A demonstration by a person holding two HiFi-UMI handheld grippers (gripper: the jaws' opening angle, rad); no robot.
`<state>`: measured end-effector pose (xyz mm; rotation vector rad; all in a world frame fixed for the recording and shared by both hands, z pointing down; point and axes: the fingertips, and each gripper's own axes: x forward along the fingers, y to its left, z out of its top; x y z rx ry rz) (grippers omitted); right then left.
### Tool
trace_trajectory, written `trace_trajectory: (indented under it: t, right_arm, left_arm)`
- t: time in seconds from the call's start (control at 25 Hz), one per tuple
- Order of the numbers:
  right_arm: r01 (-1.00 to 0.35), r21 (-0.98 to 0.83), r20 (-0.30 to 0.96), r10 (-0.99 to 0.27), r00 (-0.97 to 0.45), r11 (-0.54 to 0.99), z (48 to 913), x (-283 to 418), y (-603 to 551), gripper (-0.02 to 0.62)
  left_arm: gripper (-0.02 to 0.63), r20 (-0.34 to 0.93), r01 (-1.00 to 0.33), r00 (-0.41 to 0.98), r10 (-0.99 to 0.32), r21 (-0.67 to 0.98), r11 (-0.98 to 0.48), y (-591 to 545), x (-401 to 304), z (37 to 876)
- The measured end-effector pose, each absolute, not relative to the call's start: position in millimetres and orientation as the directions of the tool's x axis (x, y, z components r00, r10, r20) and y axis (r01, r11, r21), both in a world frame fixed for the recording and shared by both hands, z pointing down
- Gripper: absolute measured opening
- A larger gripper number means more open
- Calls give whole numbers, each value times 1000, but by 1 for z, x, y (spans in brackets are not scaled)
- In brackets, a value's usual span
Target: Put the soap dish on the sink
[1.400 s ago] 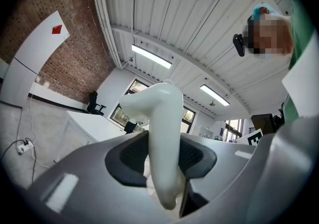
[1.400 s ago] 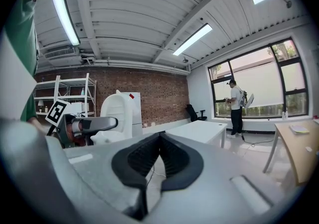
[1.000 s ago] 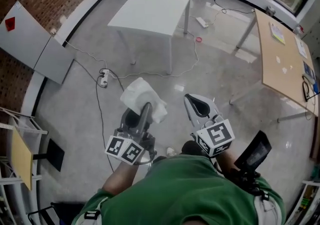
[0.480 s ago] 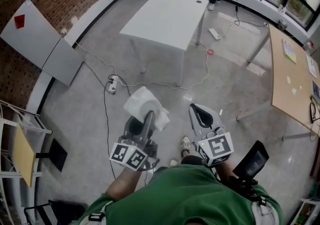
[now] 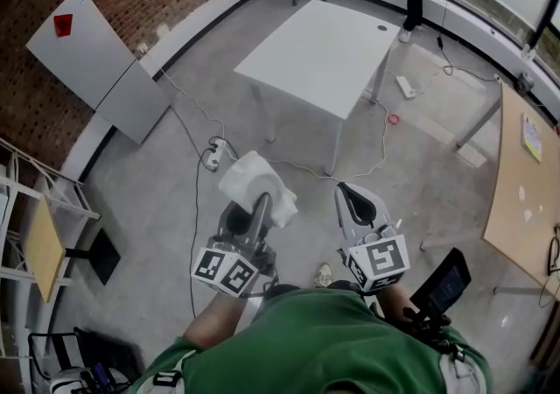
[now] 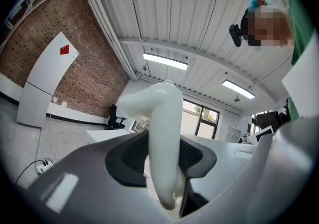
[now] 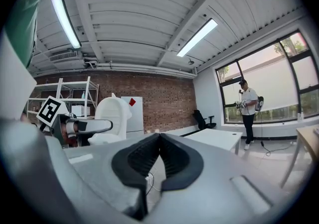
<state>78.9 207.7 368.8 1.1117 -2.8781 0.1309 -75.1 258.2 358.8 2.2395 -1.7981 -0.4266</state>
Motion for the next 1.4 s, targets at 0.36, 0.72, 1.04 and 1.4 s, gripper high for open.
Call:
trace_trajectory:
  t: [0.36,0.72,1.04,1.4]
  right_arm:
    - [-666,-60,77,-661,-746,744,371,79,161,3]
    - [-706,-42,95,-701,-707,707,375,72,129,3]
    - [-761,-29,104,-755,-647,648,367,17,102,3]
    - [-832,-23,121,-824,-553,555,366,-43,83,3]
  left_arm:
    - [150,-91,-904,204,-975,364,-223,213,-72,354]
    - [150,-118,-880,259,-959,380,-284,169,-84,354]
    - [150,-130,-847,337,-932,391,-361,132,-138,347]
    - [150,-129,-807,416,-900,404,-431,98,-209,356]
